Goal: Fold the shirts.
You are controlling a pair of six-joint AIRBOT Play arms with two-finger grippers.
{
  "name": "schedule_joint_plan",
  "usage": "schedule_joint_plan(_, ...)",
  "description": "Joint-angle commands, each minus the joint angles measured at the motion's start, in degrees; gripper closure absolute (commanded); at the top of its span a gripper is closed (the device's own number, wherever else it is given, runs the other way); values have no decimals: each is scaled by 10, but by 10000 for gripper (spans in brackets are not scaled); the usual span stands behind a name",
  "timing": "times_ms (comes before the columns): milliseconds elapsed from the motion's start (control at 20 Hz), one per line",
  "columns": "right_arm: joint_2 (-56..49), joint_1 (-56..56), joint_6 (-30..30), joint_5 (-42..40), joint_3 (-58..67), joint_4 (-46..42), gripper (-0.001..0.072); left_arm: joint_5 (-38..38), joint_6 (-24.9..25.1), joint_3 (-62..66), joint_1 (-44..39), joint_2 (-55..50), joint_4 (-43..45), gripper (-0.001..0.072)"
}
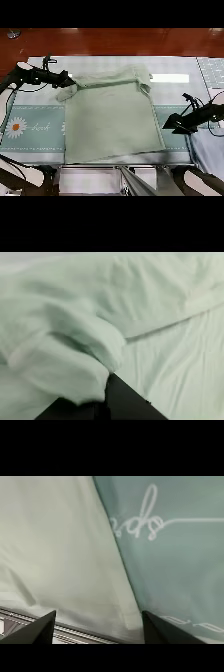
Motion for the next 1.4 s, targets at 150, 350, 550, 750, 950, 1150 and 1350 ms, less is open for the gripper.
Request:
schedule_joint_plan(150, -71, 2, 0, 9, -31, -5, 96, -41, 3, 60, -10, -14, 5, 687)
schedule_joint_plan(350, -109, 31, -5, 7, -31, -9, 96, -57, 3, 61, -10, -14, 17, 687)
schedule_joint_plan(550, -117, 110, 4, -47, -31, 0, 97, -59, 3, 61, -10, -15, 34, 687)
schedule_joint_plan(750, -132, 141, -4, -51, -29, 32, 680, -59, -29, 61, -9, -14, 34, 687)
schedule_joint_plan(950, -133, 116, -6, -36, 32, -12, 678, -91, -32, 62, 3, -14, 34, 687)
schedule_joint_plan(1150, -135, 14, 63, -64, 167, -98, 679, -132, -31, 54, 28, -3, 34, 687)
schedule_joint_plan(1350, -189, -59, 61, -67, 321, -76, 679, -85, -9, -30, 25, 73, 12, 687)
